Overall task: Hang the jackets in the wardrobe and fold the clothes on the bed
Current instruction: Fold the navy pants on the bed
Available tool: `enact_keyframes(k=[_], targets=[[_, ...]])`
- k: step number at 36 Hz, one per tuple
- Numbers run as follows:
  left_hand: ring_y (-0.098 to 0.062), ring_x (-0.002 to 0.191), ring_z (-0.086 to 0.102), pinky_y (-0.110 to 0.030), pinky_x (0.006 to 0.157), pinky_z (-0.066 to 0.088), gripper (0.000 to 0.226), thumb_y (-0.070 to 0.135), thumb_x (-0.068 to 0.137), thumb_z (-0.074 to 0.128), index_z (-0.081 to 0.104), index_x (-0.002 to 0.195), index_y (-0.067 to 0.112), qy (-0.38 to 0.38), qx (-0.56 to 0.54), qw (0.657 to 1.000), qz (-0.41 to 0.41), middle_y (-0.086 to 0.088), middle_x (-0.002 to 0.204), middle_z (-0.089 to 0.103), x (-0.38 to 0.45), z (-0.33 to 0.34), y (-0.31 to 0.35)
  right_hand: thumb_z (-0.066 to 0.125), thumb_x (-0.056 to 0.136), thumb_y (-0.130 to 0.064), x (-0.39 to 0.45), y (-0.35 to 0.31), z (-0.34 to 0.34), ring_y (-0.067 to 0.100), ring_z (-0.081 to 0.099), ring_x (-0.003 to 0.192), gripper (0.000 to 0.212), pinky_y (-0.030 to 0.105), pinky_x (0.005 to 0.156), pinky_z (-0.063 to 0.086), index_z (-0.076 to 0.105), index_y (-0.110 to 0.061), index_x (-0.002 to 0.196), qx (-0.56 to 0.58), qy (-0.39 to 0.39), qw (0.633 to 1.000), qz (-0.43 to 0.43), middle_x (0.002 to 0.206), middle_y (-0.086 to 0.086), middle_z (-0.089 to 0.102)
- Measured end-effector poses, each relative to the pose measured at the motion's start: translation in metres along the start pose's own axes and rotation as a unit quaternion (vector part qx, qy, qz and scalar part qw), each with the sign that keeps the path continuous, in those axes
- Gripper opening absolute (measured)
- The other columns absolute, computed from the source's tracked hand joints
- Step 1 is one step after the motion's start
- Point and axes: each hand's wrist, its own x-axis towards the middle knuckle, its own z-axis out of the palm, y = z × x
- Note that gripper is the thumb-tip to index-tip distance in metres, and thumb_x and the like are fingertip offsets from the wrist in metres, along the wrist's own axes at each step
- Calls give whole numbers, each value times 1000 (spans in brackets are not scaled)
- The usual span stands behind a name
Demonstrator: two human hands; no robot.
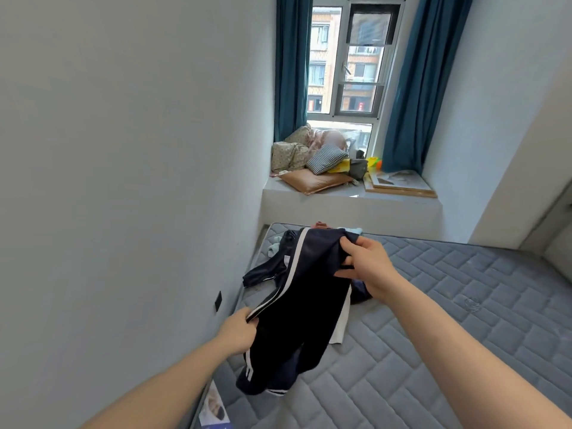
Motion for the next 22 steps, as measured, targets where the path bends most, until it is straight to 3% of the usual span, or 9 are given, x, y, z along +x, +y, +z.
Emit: enact_keyframes(k=[2, 5, 8, 11, 13, 17, 20, 22], targets=[[-12, 68, 52, -28, 62, 38, 24, 25, 106, 42, 55, 87, 17, -3, -14, 1000, -14, 3, 76, 57, -4, -11, -4, 55, 105, -23, 0, 8, -1, 20, 75, 75, 18, 37, 63, 62, 71, -15, 105, -35, -2, 999, 8, 93, 9, 77], [-14, 62, 52, -28, 58, 37, 31, 28, 107, 43, 55, 82, 14, -11, -103, 994, -18, -2, 72, 57, -13, -28, 8, 56, 105, -26, 0, 21, -4, 19, 76, 80, 18, 36, 66, 62, 67, -13, 112, -31, 4, 999, 38, 99, 8, 77], [-19, 64, 70, -24, 58, 53, 31, 28, 106, 51, 68, 96, 4, -51, -361, 929, -61, -7, 78, 75, -23, -42, 29, 61, 101, -34, -9, 37, -9, 24, 70, 101, 27, 38, 73, 59, 58, -17, 122, -84, -40, 987, 130, 123, 4, 69], [-23, 63, 75, -27, 48, 55, 30, 26, 106, 54, 66, 100, -1, -63, -483, 869, -89, -13, 77, 77, -37, -54, 48, 69, 95, -39, -32, 61, -10, 26, 59, 114, 56, 39, 82, 54, 43, -22, 142, -212, -82, 955, 190, 133, 3, 57], [-25, 58, 73, -27, 44, 53, 32, 26, 106, 53, 64, 98, -2, -66, -515, 848, -106, -14, 71, 75, -45, -55, 54, 75, 90, -36, -55, 79, -7, 20, 61, 113, 69, 36, 84, 55, 40, -26, 148, -244, -150, 937, 197, 134, -2, 58], [-26, 61, 66, -31, 56, 50, 35, 32, 106, 53, 66, 98, 0, -93, -536, 830, -126, -13, 65, 69, -51, -46, 61, 86, 73, -37, -102, 104, 12, 13, 62, 123, 87, 37, 101, 52, 42, -36, 148, -238, -296, 899, 219, 144, -8, 53], [-23, 49, 66, -27, 49, 51, 32, 28, 102, 59, 67, 80, 6, -121, -550, 816, -131, -9, 58, 67, -52, -40, 67, 89, 76, -26, -124, 125, 31, 15, 59, 127, 87, 38, 109, 49, 41, -33, 148, -242, -322, 890, 214, 143, -4, 52], [-21, 46, 62, -25, 48, 48, 31, 26, 99, 62, 62, 72, 10, -140, -556, 809, -130, -6, 55, 61, -50, -36, 70, 92, 73, -32, -133, 137, 42, 7, 57, 126, 91, 31, 109, 48, 41, -35, 147, -243, -328, 888, 210, 140, -10, 53]])
